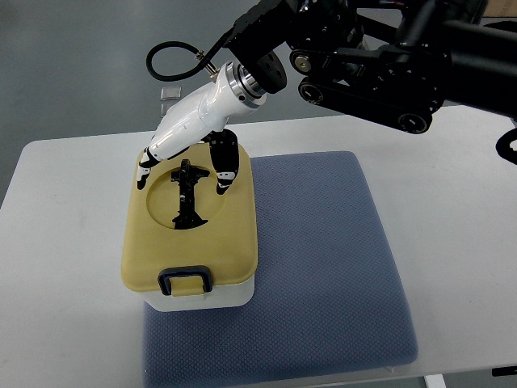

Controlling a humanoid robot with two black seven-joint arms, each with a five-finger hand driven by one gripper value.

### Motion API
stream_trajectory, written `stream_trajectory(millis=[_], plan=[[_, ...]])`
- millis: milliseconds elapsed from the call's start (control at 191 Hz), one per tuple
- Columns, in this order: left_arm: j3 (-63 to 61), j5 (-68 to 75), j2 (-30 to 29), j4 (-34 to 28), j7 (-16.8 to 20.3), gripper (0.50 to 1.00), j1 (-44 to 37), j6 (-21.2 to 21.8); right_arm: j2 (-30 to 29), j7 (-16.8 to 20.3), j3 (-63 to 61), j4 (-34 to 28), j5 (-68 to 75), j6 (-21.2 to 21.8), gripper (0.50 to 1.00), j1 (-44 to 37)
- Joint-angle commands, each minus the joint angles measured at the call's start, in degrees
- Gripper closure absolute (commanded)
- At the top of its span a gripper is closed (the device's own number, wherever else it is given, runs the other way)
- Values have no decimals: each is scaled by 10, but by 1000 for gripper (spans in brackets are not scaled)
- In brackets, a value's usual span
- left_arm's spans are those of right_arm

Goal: Open white storage box with right hand
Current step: 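Lower the right hand and close its fingers around the black lid handle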

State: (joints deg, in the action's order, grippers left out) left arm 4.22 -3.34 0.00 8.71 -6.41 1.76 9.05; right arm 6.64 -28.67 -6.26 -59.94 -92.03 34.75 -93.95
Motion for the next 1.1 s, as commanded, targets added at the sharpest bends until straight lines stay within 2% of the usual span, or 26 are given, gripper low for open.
stream_trajectory(millis=[0, 236, 534, 602, 749, 990, 1095], plan=[[0, 0, 0, 1, 0, 500, 0, 0, 0, 1, 0, 0, -8, -7, 634, 9], [0, 0, 0, 0, 0, 500, 0, 0, 0, 2, 0, 0, -16, -21, 697, 23], [0, 0, 0, 0, 0, 500, 0, 0, 2, 3, -1, 0, -16, -34, 703, 38], [0, 0, 0, 0, 0, 500, 0, 0, 5, 1, -1, -1, -12, -34, 750, 38], [0, 0, 0, 0, 0, 500, 0, 0, 6, -3, -3, -12, -9, -34, 807, 39], [0, 0, 0, 1, 0, 500, 0, 0, 4, -3, -8, -12, -8, -37, 814, 40], [0, 0, 0, 0, 1, 500, 0, 0, 3, -1, -7, -12, -9, -45, 840, 47]])
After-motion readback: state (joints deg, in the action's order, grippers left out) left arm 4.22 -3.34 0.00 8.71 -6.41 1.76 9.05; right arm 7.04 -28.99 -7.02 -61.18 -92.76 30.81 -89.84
